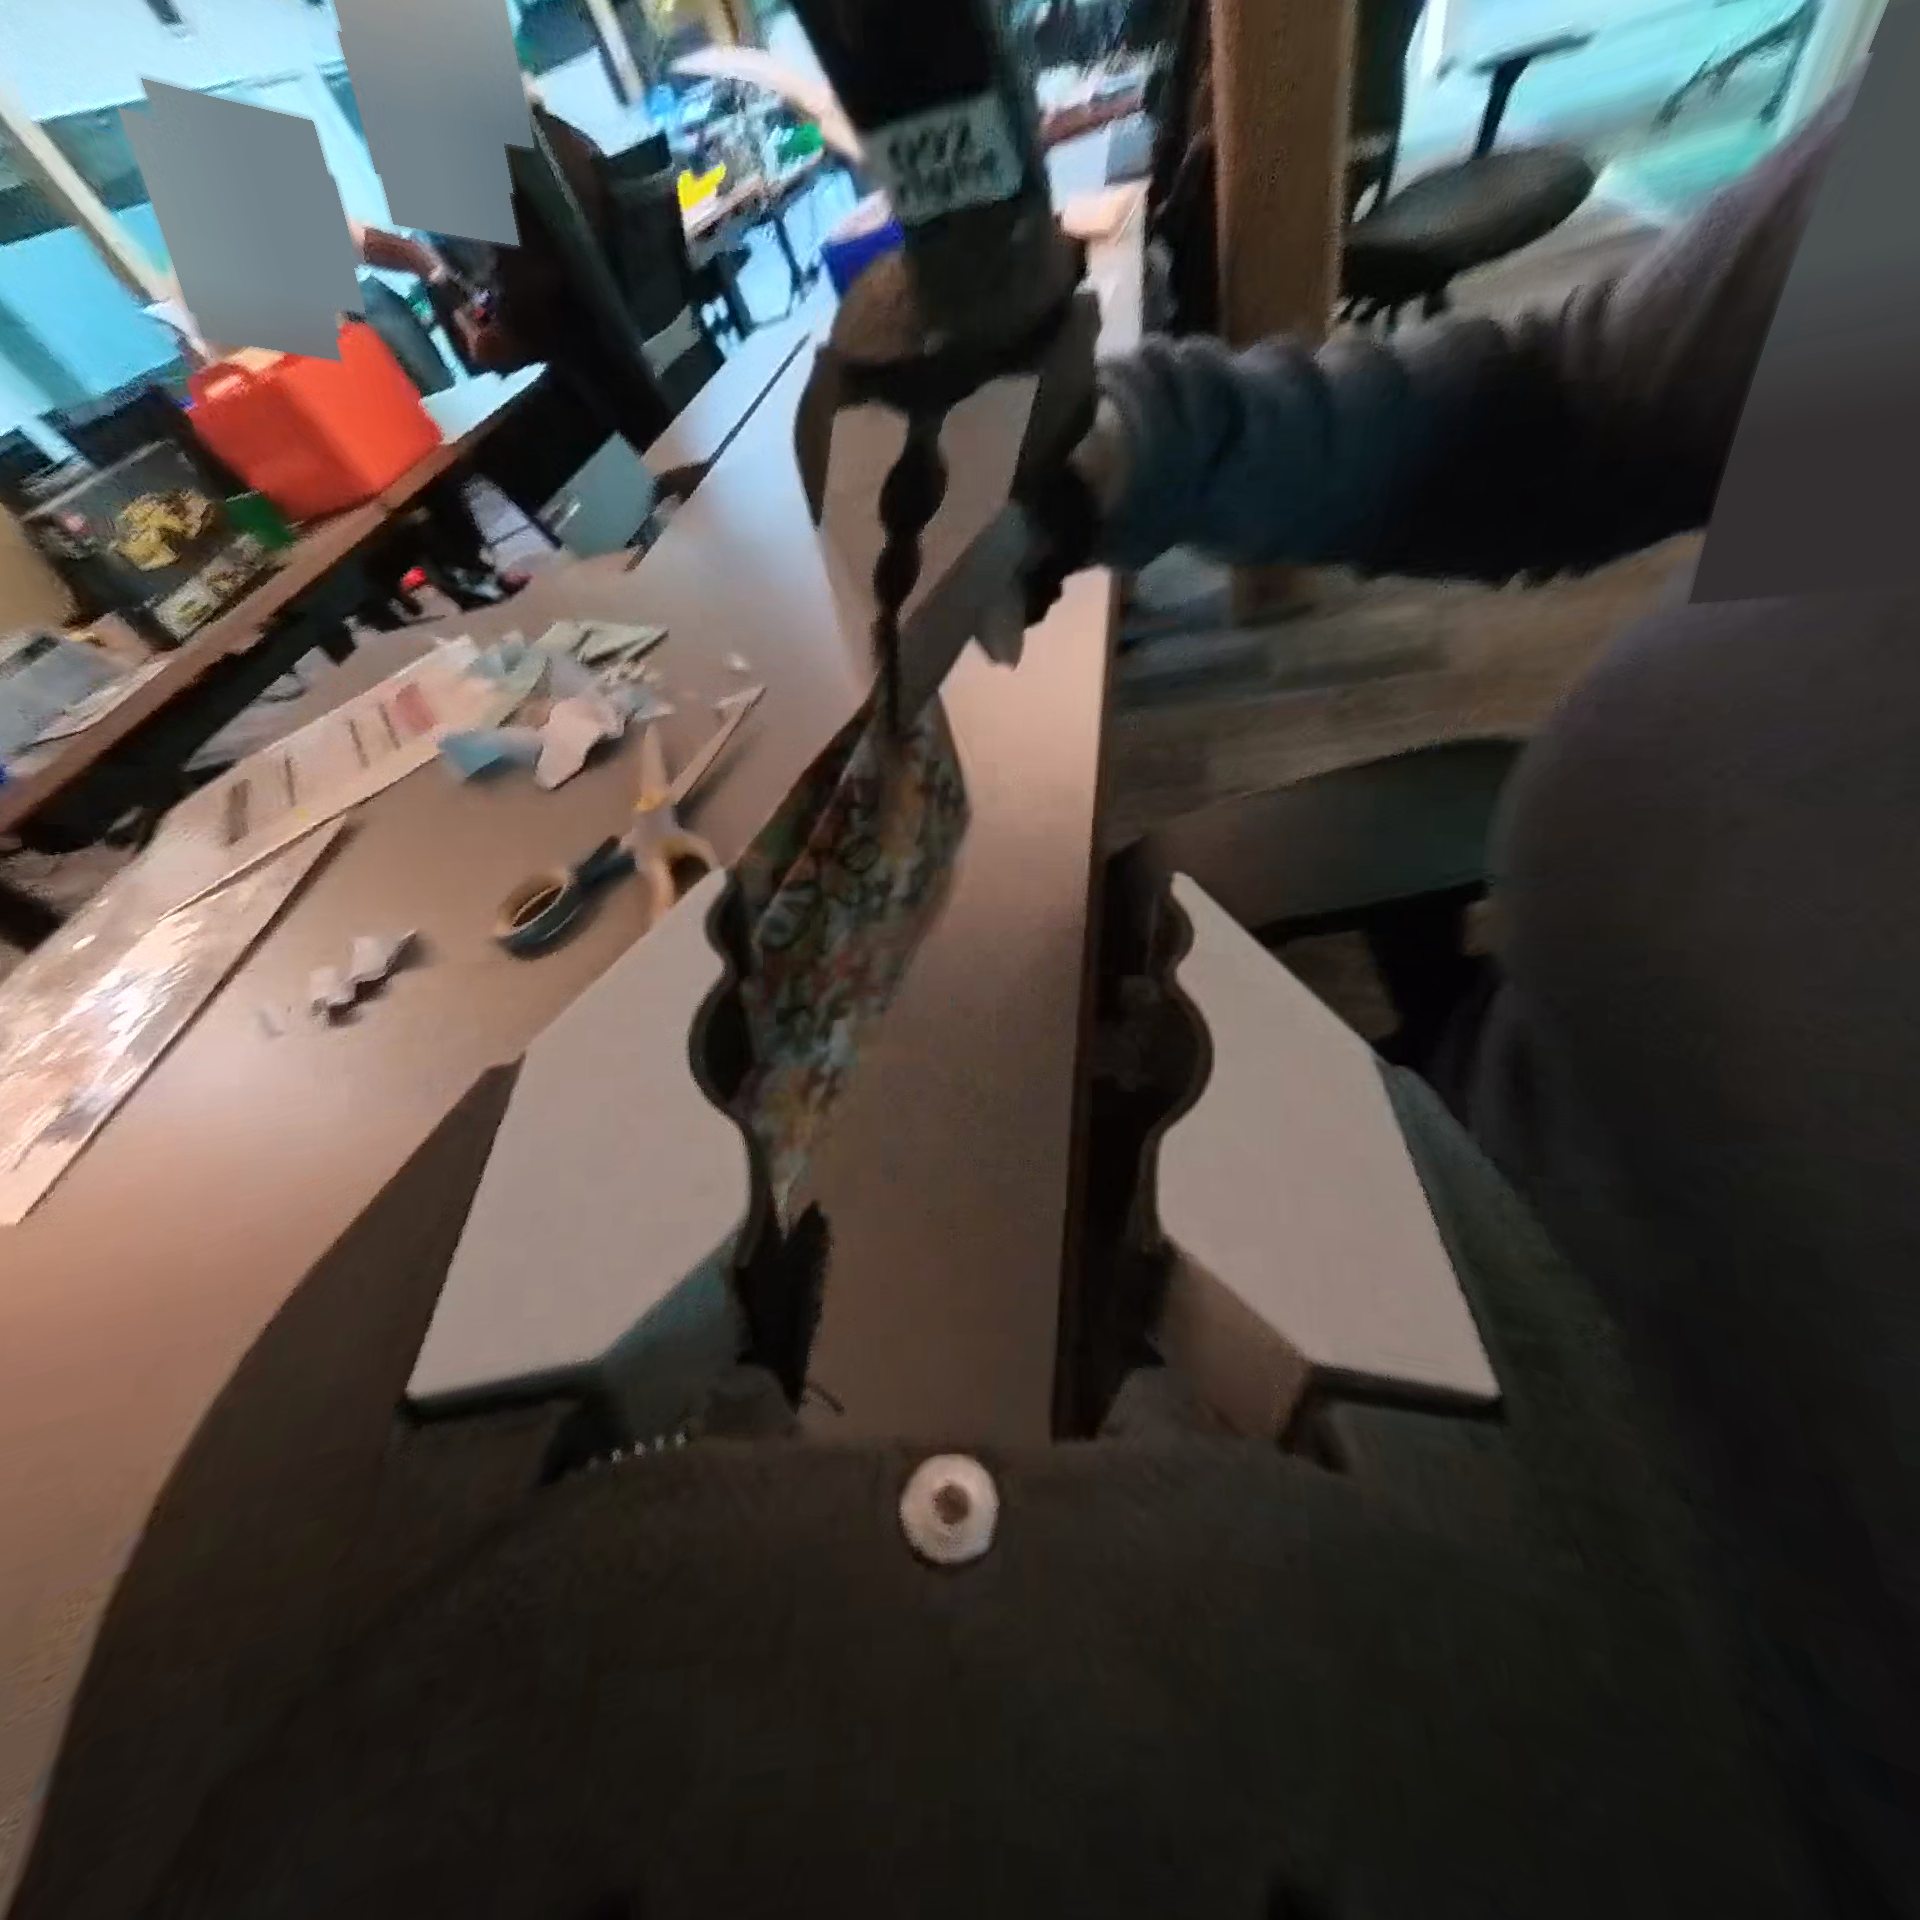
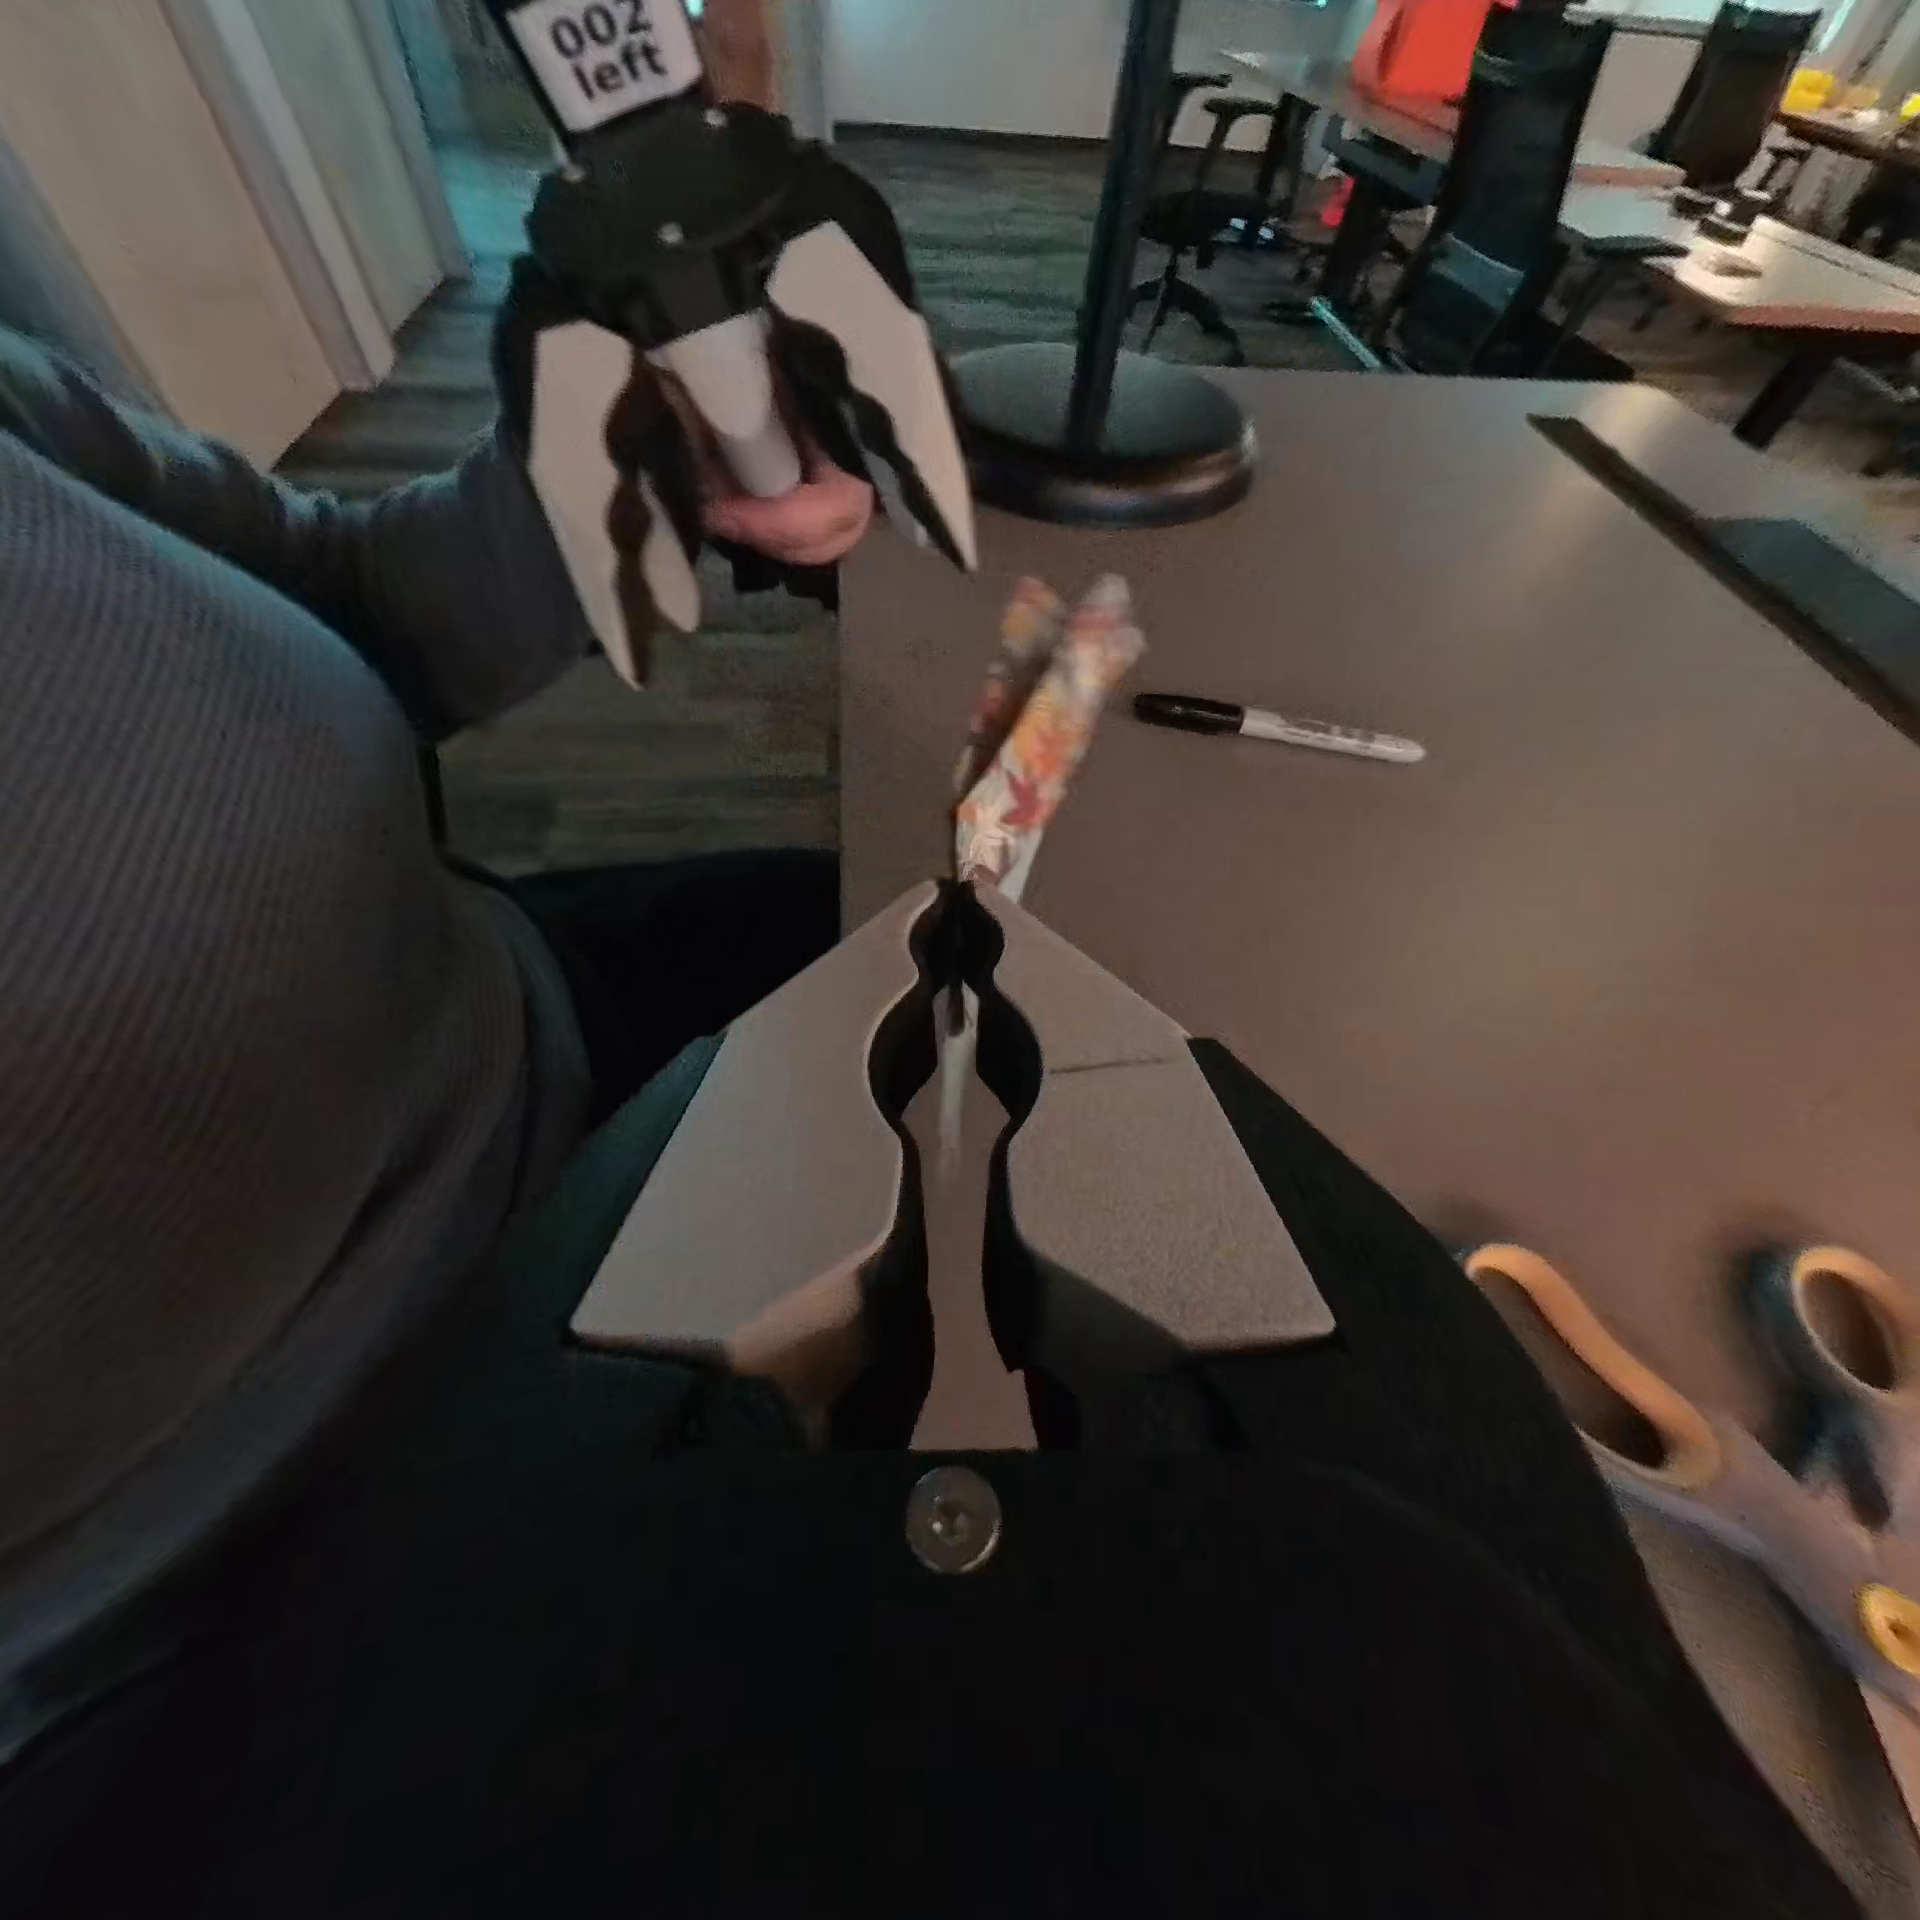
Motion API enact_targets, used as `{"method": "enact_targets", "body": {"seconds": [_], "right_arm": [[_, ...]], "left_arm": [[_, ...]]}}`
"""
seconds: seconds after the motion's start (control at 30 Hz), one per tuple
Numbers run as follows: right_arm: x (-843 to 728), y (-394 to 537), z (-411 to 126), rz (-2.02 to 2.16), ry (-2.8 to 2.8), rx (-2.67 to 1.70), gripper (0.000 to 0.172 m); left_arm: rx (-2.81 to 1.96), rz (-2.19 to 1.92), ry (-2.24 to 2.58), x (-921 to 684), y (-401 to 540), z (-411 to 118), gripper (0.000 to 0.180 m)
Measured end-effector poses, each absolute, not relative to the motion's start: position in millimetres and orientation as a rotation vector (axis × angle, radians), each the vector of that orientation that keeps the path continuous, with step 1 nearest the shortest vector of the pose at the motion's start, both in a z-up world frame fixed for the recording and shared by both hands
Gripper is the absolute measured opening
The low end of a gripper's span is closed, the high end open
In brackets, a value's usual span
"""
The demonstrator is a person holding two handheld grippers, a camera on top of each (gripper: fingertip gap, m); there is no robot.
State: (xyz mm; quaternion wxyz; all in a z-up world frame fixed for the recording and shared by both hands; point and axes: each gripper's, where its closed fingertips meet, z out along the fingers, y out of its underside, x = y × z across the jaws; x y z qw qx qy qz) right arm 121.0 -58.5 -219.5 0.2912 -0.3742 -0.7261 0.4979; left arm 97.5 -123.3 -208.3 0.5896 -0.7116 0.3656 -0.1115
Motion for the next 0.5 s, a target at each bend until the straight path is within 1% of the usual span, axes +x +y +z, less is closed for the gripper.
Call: {"method": "enact_targets", "body": {"seconds": [0.07,0.23,0.33,0.37,0.4,0.43,0.47,0.5], "right_arm": [[121.1,-58.2,-213.0,1.375,-1.941,-1.030,0.000],[125.2,-68.9,-205.8,1.508,-2.033,-1.045,0.000],[128.6,-75.9,-208.3,1.541,-2.106,-1.032,0.000],[129.3,-77.5,-209.5,1.543,-2.125,-1.025,0.000],[129.7,-79.3,-209.9,1.552,-2.139,-1.020,0.000],[130.0,-80.4,-210.2,1.562,-2.148,-1.018,0.000],[129.3,-80.1,-211.2,1.559,-2.154,-1.021,0.000],[127.3,-77.9,-212.2,1.546,-2.149,-1.030,0.000]], "left_arm": [[-1.651,-0.247,0.845,93.6,-123.3,-199.0,0.075],[-1.758,0.100,0.929,78.5,-101.8,-212.9,0.062],[-1.827,0.046,0.967,83.1,-99.1,-219.9,0.061],[-1.867,-0.008,0.979,84.8,-100.1,-223.5,0.053],[-1.908,-0.065,0.995,86.1,-101.9,-227.3,0.040],[-1.940,-0.116,1.015,86.7,-103.5,-230.1,0.017],[-1.959,-0.152,1.020,86.1,-103.2,-231.1,0.000],[-1.979,-0.186,1.020,85.1,-103.1,-232.0,0.000]]}}
